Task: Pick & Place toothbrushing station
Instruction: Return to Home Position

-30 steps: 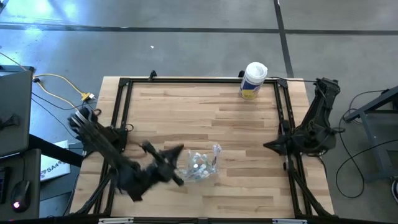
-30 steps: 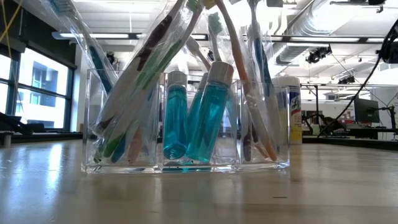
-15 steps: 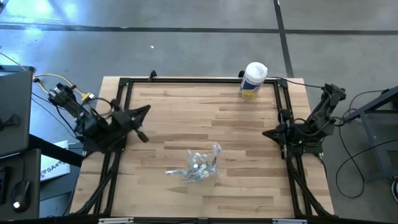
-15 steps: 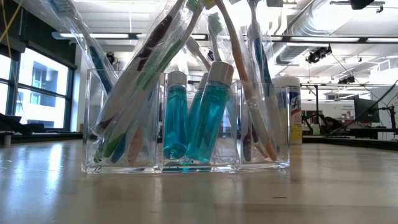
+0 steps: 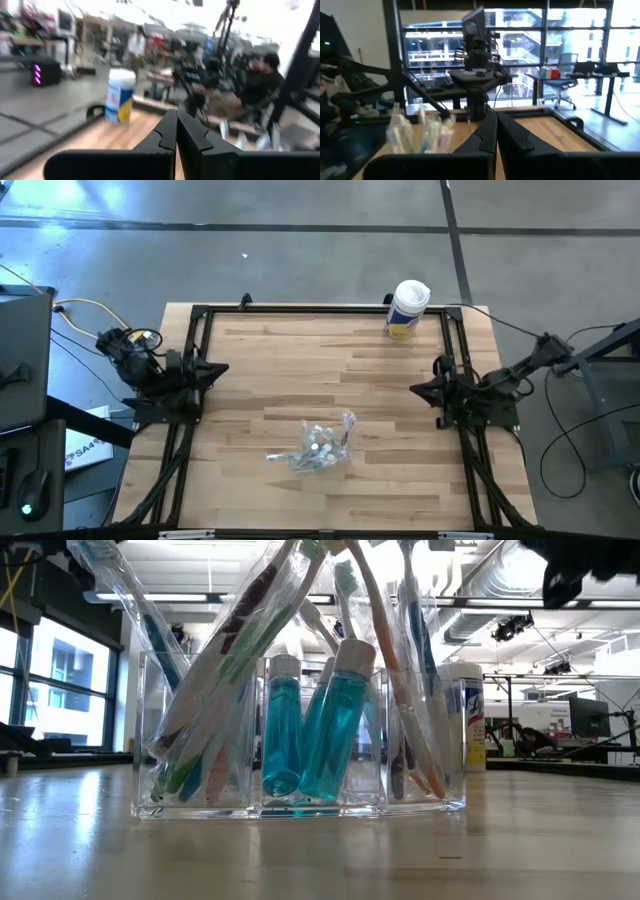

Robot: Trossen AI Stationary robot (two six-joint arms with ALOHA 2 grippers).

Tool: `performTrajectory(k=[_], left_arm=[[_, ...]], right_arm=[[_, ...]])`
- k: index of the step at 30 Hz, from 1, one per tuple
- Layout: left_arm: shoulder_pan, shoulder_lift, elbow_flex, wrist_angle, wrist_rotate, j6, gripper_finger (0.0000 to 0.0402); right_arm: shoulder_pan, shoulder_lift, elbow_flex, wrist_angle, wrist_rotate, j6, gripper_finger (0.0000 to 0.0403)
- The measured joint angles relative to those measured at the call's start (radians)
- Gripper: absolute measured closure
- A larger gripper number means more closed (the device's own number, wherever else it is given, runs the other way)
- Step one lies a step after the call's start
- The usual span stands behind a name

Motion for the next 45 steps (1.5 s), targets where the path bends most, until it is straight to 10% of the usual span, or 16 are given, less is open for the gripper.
performTrajectory(k=[11, 27, 37, 45], left_arm=[[0.000, -0.100, -0.004, -0.447, 0.135, -0.268, 0.0401], [0.000, -0.106, -0.213, -0.240, 0.224, -0.233, 0.0401], [0.000, -0.107, -0.314, -0.051, 0.508, -0.200, 0.0401], [0.001, -0.106, -0.332, -0.027, 0.466, -0.179, 0.0401]], right_arm=[[-0.276, -0.014, -0.102, 0.042, -0.209, 0.143, 0.0400], [-0.417, -0.010, -0.181, 0.117, -0.408, 0.266, 0.0400], [-0.417, -0.010, -0.182, 0.116, -0.418, 0.233, 0.0400], [-0.417, -0.010, -0.183, 0.063, -0.435, 0.206, 0.0400]])
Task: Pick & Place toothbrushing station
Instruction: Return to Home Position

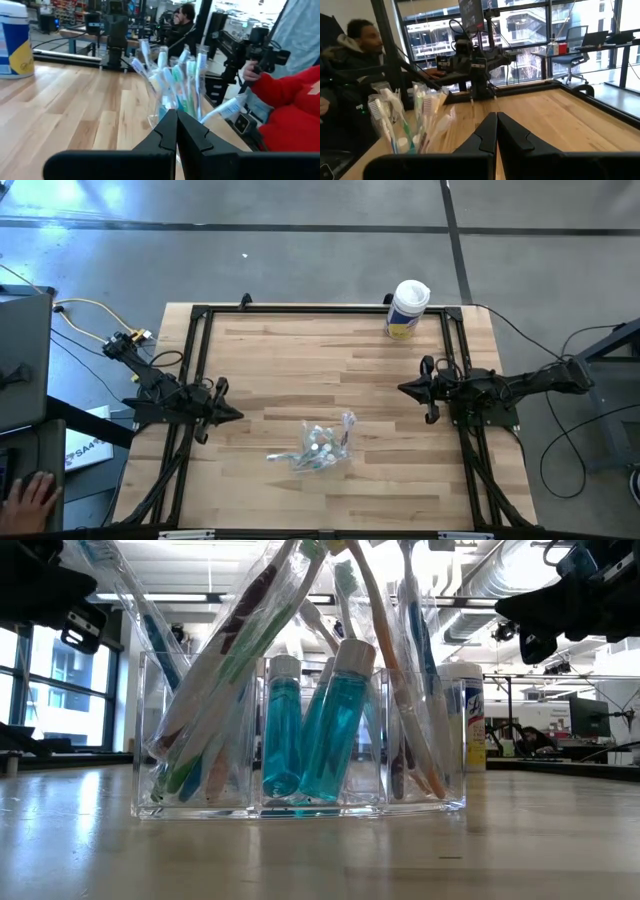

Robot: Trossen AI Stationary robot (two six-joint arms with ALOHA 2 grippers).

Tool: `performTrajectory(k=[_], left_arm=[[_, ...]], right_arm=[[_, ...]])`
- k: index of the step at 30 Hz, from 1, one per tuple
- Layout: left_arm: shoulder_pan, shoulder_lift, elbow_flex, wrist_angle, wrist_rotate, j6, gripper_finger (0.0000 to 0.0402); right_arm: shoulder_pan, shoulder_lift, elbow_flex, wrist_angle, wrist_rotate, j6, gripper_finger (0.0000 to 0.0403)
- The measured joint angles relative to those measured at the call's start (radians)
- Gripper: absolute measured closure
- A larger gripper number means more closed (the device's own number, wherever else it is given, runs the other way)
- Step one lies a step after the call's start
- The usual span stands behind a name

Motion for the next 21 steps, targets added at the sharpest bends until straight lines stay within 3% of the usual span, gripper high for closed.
performTrajectory(k=[21], left_arm=[[0.000, 0.001, -0.009, 0.018, -0.020, 0.205, 0.0401]], right_arm=[[0.000, 0.024, -0.002, -0.003, -0.043, -0.050, 0.0400]])
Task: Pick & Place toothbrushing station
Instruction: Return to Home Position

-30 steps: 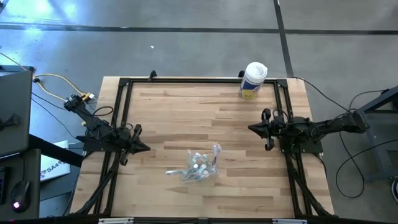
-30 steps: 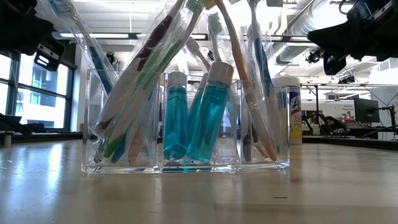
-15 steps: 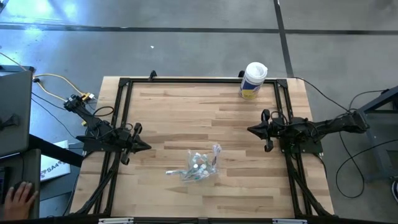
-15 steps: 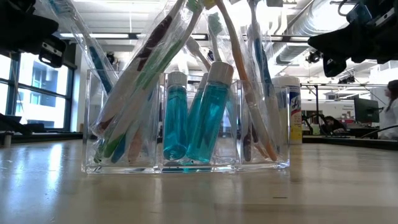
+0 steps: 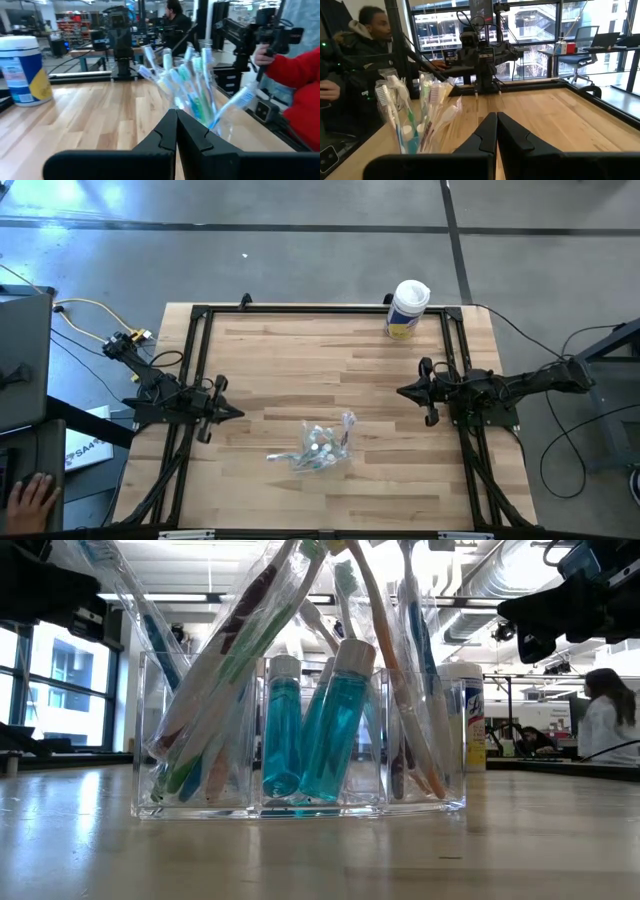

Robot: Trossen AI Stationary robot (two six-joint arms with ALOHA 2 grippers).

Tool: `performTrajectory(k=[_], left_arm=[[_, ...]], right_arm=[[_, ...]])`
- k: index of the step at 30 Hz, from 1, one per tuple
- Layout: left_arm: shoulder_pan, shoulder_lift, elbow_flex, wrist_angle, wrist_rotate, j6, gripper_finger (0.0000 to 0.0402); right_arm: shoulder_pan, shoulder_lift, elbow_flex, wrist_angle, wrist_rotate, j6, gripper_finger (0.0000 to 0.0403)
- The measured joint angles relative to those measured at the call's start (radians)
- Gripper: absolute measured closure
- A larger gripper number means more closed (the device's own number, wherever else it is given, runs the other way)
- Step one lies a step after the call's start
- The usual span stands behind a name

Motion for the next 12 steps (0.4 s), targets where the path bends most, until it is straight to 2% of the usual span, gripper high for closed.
performTrajectory(k=[12], left_arm=[[0.000, 0.000, -0.001, 0.002, -0.009, 0.026, 0.0395]], right_arm=[[0.000, 0.000, -0.001, 0.000, 0.000, 0.001, 0.0400]])
